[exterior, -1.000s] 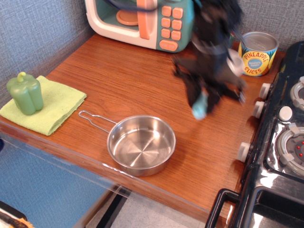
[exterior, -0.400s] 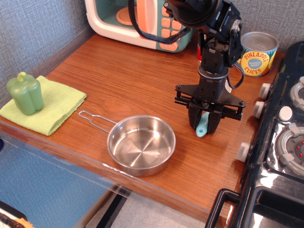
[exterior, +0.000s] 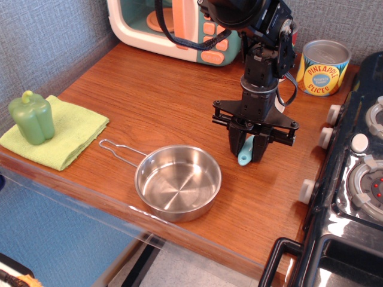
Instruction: Move the utensil to the front side of the pot.
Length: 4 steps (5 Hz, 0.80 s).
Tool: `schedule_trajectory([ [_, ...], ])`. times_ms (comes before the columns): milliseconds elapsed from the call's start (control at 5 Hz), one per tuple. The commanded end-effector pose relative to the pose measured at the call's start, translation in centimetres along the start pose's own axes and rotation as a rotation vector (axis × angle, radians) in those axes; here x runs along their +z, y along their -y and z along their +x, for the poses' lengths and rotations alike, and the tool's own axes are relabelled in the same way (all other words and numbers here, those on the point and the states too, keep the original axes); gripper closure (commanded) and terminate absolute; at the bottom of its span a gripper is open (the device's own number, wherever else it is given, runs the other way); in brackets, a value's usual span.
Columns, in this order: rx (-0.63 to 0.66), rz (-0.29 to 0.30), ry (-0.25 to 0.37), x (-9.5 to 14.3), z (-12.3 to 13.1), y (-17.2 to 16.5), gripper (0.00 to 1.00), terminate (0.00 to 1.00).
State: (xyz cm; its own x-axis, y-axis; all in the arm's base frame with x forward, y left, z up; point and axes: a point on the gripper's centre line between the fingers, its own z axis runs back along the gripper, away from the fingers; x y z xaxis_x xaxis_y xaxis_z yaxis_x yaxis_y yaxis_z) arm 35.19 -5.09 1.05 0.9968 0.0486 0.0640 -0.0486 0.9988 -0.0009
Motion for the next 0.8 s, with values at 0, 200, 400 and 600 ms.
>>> schedule_trajectory([
  [0,-0.130,-0.018,0.097,3.8,-0.1,0.5,0.00,0.00],
  [200,-0.152,-0.062,0.174,7.6,-0.2,0.5,0.00,0.00],
  [400,-0.121,-0.059,0.203,11.0,-1.3,-0.9,0.00,0.00],
  [600,-0.088,-0.053,0.176,11.6,-2.8,-2.9,0.00,0.00],
])
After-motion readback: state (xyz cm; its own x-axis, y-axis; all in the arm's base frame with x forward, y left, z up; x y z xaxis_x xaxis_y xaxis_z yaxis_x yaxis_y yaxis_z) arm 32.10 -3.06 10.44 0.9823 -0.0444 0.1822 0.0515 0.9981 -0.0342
